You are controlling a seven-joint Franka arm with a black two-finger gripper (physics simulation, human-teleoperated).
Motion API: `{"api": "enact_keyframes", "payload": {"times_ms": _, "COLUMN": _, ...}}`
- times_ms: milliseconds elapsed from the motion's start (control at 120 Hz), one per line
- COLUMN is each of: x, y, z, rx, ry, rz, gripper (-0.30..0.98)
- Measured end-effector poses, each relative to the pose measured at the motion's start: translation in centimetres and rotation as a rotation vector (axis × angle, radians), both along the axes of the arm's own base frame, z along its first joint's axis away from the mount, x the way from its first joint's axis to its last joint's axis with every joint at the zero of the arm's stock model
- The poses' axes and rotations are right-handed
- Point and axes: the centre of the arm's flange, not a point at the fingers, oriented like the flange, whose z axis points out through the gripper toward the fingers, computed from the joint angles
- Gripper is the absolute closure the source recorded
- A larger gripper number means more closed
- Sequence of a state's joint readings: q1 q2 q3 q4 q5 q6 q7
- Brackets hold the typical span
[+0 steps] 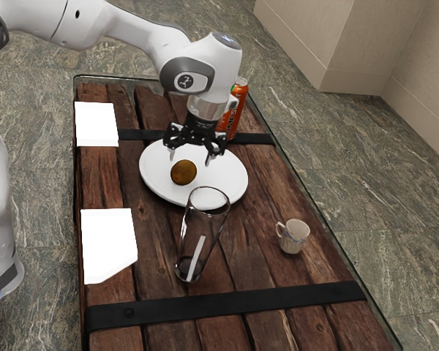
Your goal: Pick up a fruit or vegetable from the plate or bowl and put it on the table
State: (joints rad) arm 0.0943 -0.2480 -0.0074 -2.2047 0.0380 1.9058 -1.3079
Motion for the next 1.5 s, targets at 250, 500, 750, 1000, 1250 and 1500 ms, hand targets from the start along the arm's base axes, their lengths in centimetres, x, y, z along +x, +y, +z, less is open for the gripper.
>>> {"api": "enact_keyframes", "payload": {"times_ms": 250, "x": -0.1, "y": 0.1, "z": -1.8, "rx": -0.015, "ry": 0.037, "rz": -0.053, "gripper": 0.00}}
{"api": "enact_keyframes", "payload": {"times_ms": 500, "x": -0.1, "y": 0.4, "z": -3.3, "rx": -0.022, "ry": 0.064, "rz": -0.082, "gripper": 0.00}}
{"api": "enact_keyframes", "payload": {"times_ms": 750, "x": -0.1, "y": 1.2, "z": -4.4, "rx": -0.026, "ry": 0.082, "rz": -0.084, "gripper": 0.00}}
{"api": "enact_keyframes", "payload": {"times_ms": 1000, "x": 0.4, "y": 1.4, "z": -5.4, "rx": -0.027, "ry": 0.085, "rz": -0.095, "gripper": 0.00}}
{"api": "enact_keyframes", "payload": {"times_ms": 1250, "x": 0.3, "y": 2.1, "z": -5.5, "rx": -0.001, "ry": 0.091, "rz": -0.117, "gripper": 0.36}}
{"api": "enact_keyframes", "payload": {"times_ms": 1500, "x": -0.7, "y": 4.7, "z": 1.2, "rx": 0.015, "ry": 0.016, "rz": -0.045, "gripper": 0.37}}
